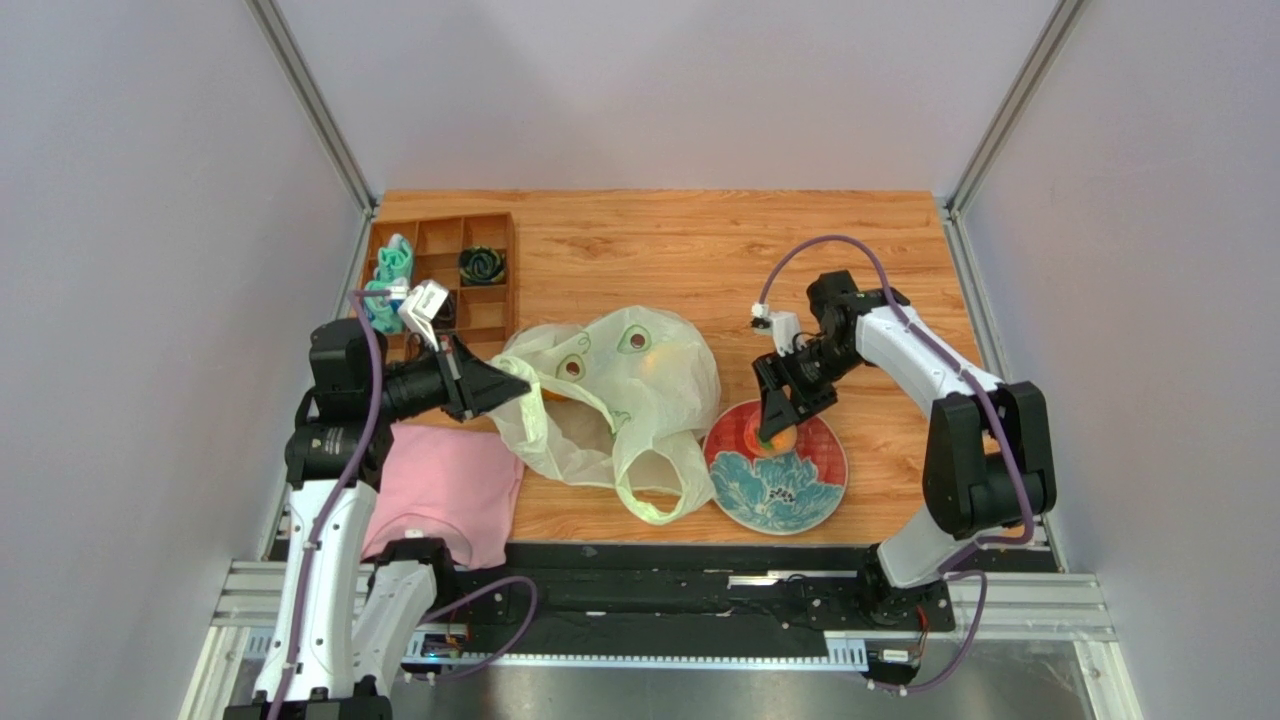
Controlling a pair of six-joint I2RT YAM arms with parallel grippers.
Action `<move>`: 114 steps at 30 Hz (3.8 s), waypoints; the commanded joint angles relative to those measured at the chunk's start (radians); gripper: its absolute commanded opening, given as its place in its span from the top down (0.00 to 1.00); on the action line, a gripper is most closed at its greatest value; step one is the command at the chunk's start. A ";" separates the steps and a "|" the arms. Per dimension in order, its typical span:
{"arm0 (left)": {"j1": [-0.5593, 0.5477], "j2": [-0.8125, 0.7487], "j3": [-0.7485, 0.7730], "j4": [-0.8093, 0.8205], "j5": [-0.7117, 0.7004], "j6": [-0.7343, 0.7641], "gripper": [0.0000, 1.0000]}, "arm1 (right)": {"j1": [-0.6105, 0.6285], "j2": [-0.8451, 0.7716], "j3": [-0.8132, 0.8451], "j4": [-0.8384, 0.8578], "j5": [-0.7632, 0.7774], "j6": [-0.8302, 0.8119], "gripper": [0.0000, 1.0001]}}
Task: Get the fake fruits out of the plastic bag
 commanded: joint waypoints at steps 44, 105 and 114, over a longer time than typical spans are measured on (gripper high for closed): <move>0.060 -0.100 0.044 0.019 0.080 -0.157 1.00 | 0.688 0.366 0.619 0.152 -0.038 0.355 0.79; 0.063 -0.168 -0.001 -0.066 0.147 -0.034 1.00 | 0.674 0.141 0.540 0.123 0.070 0.244 0.52; 0.061 -0.096 0.033 -0.015 0.114 -0.033 1.00 | 0.492 -0.131 0.482 -0.016 0.166 0.207 0.60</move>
